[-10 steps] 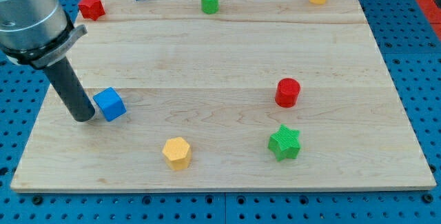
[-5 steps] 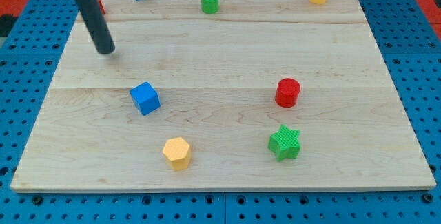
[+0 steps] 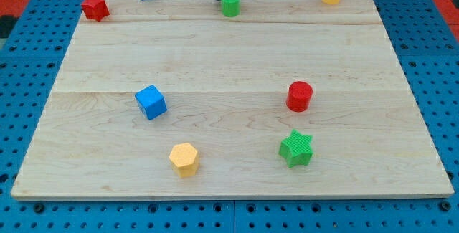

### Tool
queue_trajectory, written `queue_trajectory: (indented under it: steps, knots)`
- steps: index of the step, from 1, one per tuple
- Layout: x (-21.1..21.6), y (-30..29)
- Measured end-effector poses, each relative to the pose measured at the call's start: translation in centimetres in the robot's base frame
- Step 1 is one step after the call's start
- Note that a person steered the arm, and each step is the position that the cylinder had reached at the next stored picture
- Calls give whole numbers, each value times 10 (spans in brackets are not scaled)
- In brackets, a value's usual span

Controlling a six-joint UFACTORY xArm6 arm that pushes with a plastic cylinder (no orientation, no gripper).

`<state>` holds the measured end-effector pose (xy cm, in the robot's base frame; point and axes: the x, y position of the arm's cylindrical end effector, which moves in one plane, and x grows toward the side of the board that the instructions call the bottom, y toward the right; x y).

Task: Slide the green circle down and right

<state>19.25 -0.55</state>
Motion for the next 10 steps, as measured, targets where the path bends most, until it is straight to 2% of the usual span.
queue_trajectory:
  steps: [2,4,6,8,9,10]
  knots:
    - [9,48]
    - [0,27]
    - [22,1]
    - [55,86]
    - [64,85]
    - [35,81]
